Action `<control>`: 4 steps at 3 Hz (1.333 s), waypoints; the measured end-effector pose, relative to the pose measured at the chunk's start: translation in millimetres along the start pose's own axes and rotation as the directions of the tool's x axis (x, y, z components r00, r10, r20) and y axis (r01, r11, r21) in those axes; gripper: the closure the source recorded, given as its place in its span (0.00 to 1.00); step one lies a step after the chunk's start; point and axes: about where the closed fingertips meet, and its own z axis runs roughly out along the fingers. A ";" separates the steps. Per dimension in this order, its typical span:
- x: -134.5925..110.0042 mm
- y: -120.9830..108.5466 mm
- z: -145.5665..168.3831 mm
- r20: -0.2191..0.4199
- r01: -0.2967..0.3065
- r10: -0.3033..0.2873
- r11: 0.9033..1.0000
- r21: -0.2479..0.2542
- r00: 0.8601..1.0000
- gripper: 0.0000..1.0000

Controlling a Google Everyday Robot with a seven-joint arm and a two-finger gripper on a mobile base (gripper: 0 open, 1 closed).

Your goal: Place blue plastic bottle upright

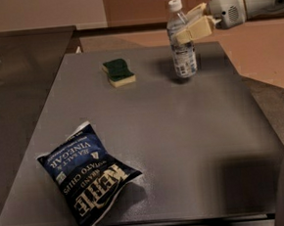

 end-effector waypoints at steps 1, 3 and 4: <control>6.1 5.7 0.9 0.041 -0.018 0.019 0.999 -0.026 0.999 1.00; 8.9 15.1 1.3 0.154 -0.020 0.029 0.998 -0.059 0.988 1.00; 11.9 19.4 3.8 0.179 -0.010 0.021 0.998 -0.067 0.984 1.00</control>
Offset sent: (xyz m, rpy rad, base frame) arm -0.0221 -0.0055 -0.0107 0.1794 0.0277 0.0464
